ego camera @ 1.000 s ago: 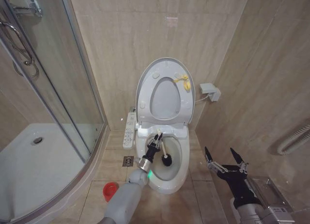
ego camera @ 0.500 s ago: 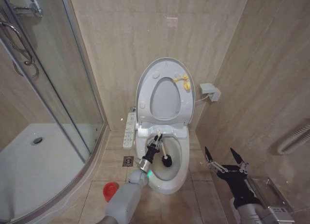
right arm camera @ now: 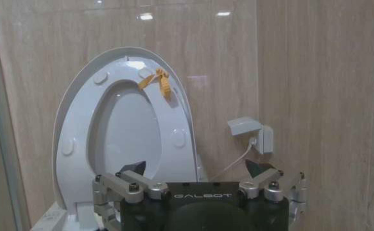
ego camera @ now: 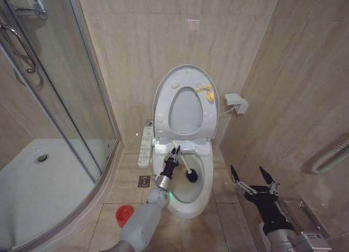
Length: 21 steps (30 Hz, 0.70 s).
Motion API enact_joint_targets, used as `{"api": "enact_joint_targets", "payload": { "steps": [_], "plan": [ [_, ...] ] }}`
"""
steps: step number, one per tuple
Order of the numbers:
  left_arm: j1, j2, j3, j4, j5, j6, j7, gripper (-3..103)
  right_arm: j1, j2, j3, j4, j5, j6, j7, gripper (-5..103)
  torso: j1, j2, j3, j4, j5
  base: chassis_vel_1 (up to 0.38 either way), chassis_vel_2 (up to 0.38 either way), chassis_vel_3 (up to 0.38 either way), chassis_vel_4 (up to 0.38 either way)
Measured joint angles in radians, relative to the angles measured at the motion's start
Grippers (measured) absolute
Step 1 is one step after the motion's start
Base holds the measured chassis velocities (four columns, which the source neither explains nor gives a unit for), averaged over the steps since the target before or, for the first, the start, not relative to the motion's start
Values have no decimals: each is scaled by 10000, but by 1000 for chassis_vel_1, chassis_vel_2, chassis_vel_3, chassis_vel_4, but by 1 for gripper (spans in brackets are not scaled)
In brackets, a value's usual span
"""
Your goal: Open the toilet lid, clean the toilet bowl with a toilet brush, close the toilet lid, and flush.
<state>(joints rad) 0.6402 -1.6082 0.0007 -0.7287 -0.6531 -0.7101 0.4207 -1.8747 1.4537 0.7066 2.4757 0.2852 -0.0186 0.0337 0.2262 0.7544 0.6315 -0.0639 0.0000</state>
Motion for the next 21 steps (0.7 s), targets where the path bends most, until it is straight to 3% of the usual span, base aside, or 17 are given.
{"api": "enact_joint_targets", "payload": {
  "steps": [1, 5, 9, 12, 13, 16, 20, 21],
  "plan": [
    [0, 0, 0, 0, 0, 0, 0, 19, 0, 0, 0, 0, 0, 0, 0, 100, 0, 0, 0, 0, 0, 0, 0, 0, 0],
    [94, 0, -178, 141, 1367, -180, -58, 19, 0, 0, 0, 0, 0, 0, 0, 100, -1, 0, -1, 1, 0, 0, 0, 0, 0],
    [142, 0, -80, -11, 1403, -145, -137, 19, 0, 0, 0, 0, 0, 0, -1, 100, -1, 1, -1, 1, 0, 0, 0, 0, 0],
    [142, 1, 152, -409, -387, 240, -90, 19, 0, 0, 0, 0, 0, 0, -1, 100, 0, 0, 0, -2, 1, 0, 0, 0, 0],
    [142, 1, 152, -409, -387, 240, -90, 19, 0, 0, 0, 0, 0, 0, -1, 100, 0, 0, 0, -2, 1, 0, 0, 0, 0],
    [138, 0, 270, -764, -1871, 552, 24, 19, 0, 0, 0, 0, 0, 0, 0, 100, 0, 0, 0, -2, 0, 0, 0, 0, 0],
    [104, 0, 339, -757, -1964, 590, 118, 19, 0, 0, 0, 0, 0, 0, -1, 100, -1, 0, -1, -1, 0, 0, 0, 0, 0],
    [60, 0, 312, -607, -1596, 546, 145, 19, 0, 0, 0, 0, 0, 0, -1, 100, -1, 1, -1, -3, 0, 0, 0, 0, 0]
  ]
}}
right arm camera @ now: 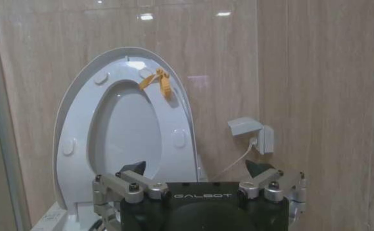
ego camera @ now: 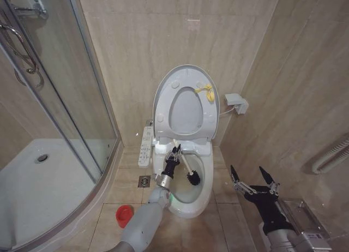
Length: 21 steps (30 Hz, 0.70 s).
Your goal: Open the toilet lid, clean the toilet bowl with a toilet brush, close the toilet lid, and flush.
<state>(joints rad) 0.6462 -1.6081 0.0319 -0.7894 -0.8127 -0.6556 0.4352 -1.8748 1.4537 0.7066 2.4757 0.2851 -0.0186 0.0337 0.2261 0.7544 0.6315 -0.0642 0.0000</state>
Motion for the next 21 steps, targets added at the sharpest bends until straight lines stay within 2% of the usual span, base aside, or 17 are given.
{"api": "enact_joint_targets", "payload": {
  "steps": [2, 3, 5, 6, 9, 11, 14, 15, 16, 18, 21],
  "plan": [
    [-58, 1, -170, 417, 1234, -231, -60, 19, 0, 0, 0, 0, 0, 0, 1, 100, 0, 0, 1, 2, 0, 0, 0, 0, 0],
    [-58, 1, -170, 417, 1234, -231, -60, 19, 0, 0, 0, 0, 0, 0, 1, 100, 0, 0, 1, 2, 0, 0, 0, 0, 0],
    [-75, 1, -280, 664, 2678, -451, -342, 19, 0, 0, 0, 0, 0, 0, 0, 100, 0, 0, 0, 4, -1, 0, 0, 0, 0],
    [-75, 1, -280, 664, 2678, -451, -342, 19, 0, 0, 0, 0, 0, 0, 0, 100, 0, 0, 0, 4, -1, 0, 0, 0, 0],
    [-126, 0, -281, 671, 3446, -517, -577, 19, 0, 0, 0, 0, 0, 0, 0, 100, 0, 0, 0, 2, -1, 0, 0, 0, 0],
    [-167, 1, -254, 651, 3414, -517, -612, 19, 0, 0, 0, 0, 0, 0, 0, 100, 0, 0, 0, 1, 0, 0, 0, 0, 0],
    [-331, 1, -189, 460, 1564, -459, -283, 19, 0, 0, 0, 0, 0, 0, 1, 100, 0, 0, 1, 0, 0, 0, 0, 0, 0],
    [-331, 1, -189, 460, 1564, -459, -283, 19, 0, 0, 0, 0, 0, 0, 1, 100, 0, 0, 1, 0, 0, 0, 0, 0, 0],
    [-342, 1, -174, 326, 686, -361, -126, 19, 0, 0, 0, 0, 0, 0, 0, 100, 0, 0, 1, 0, 1, 0, 0, 0, 0],
    [-347, 0, -163, 249, -13, -257, -42, 19, 0, 0, 0, 0, 0, 0, 0, 100, 0, 0, 0, 0, 0, 0, 0, 0, 0],
    [-354, 1, -197, 434, 221, -326, 177, 19, 0, 0, 0, 0, 0, 0, 0, 100, 0, 0, 1, 4, 1, 0, 0, 0, 0]
  ]
}}
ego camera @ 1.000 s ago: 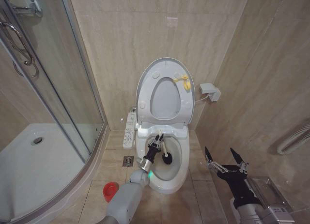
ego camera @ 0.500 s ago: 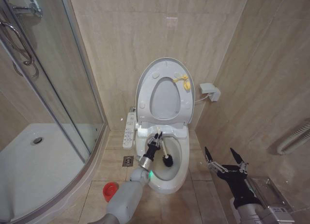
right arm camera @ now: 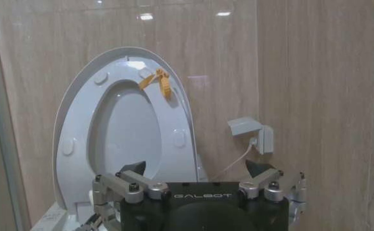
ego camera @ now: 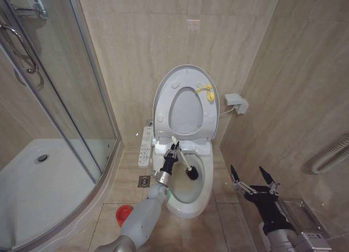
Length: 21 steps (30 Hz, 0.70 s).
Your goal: Open the toilet lid, clean the toilet bowl with a toilet brush, close the toilet lid, and flush.
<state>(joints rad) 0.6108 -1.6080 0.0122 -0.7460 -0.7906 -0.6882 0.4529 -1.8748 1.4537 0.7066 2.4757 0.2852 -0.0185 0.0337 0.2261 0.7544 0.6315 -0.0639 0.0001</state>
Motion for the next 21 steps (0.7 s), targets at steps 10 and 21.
{"api": "enact_joint_targets", "payload": {
  "steps": [10, 21],
  "plan": [
    [619, 92, 311, -635, 323, 301, 173, 19, 0, 0, 0, 0, 0, 0, 0, 100, 0, 0, 0, -2, -1, 0, 0, 0, 0],
    [-296, 11, -17, 242, 966, 136, -136, 19, 0, 0, 0, 0, 0, 0, 0, 100, 1, 0, 0, -1, 0, 0, 0, 0, 0]
  ]
}}
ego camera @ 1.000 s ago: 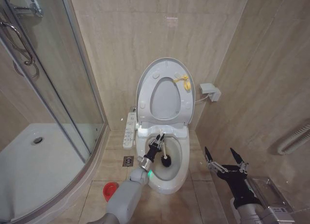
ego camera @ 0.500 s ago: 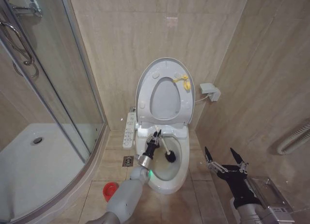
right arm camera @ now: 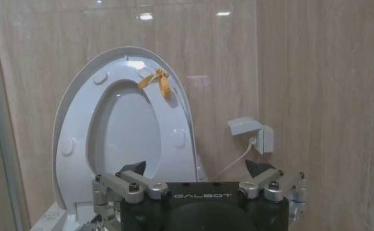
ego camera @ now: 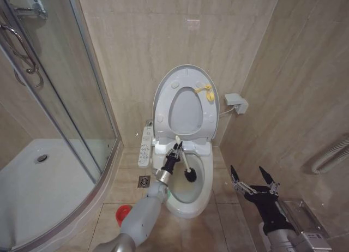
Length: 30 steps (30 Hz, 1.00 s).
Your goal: Open the toilet lid, clean the toilet bowl with a toilet brush, close the toilet lid, and flush.
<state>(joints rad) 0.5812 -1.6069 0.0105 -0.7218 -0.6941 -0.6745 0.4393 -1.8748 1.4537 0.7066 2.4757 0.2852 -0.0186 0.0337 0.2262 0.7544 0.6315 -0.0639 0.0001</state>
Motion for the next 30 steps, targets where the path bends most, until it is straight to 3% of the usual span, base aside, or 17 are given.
{"api": "enact_joint_targets", "payload": {
  "steps": [6, 14, 24, 26, 28, 29, 30],
  "plan": [
    [487, -4, 180, -187, 413, -25, -26, 19, 0, 1, 0, 0, 0, 0, -1, 100, 0, 0, 1, 1, -1, 0, 0, 0, 0],
    [791, 5, 479, -1013, -476, 193, -88, 19, 0, 0, 0, 0, 0, 0, -1, 100, -2, 1, -1, -4, -1, 0, 0, 0, 0],
    [681, -7, 73, -163, 796, -200, 77, 19, 0, 0, 0, 0, 0, 0, 1, 100, -1, 1, -1, 1, -1, 0, 0, 0, 0],
    [752, -6, 124, -271, 732, -175, 134, 19, 0, 0, 0, 0, 0, 0, -1, 100, -1, 1, -1, 2, 0, 0, 0, 0, 0],
    [906, 58, 372, -832, -398, 174, 335, 19, 0, 0, 0, 0, 0, 0, 0, 100, -1, 0, 0, 2, 0, 0, 0, 0, 0],
    [906, 58, 372, -832, -398, 174, 335, 19, 0, 0, 0, 0, 0, 0, 0, 100, -1, 0, 0, 2, 0, 0, 0, 0, 0],
    [949, 81, 498, -1139, -961, 418, 334, 19, 0, 0, 0, 0, 0, 0, -1, 100, -1, 1, -1, 0, 0, 0, 0, 0, 0]
  ]
}}
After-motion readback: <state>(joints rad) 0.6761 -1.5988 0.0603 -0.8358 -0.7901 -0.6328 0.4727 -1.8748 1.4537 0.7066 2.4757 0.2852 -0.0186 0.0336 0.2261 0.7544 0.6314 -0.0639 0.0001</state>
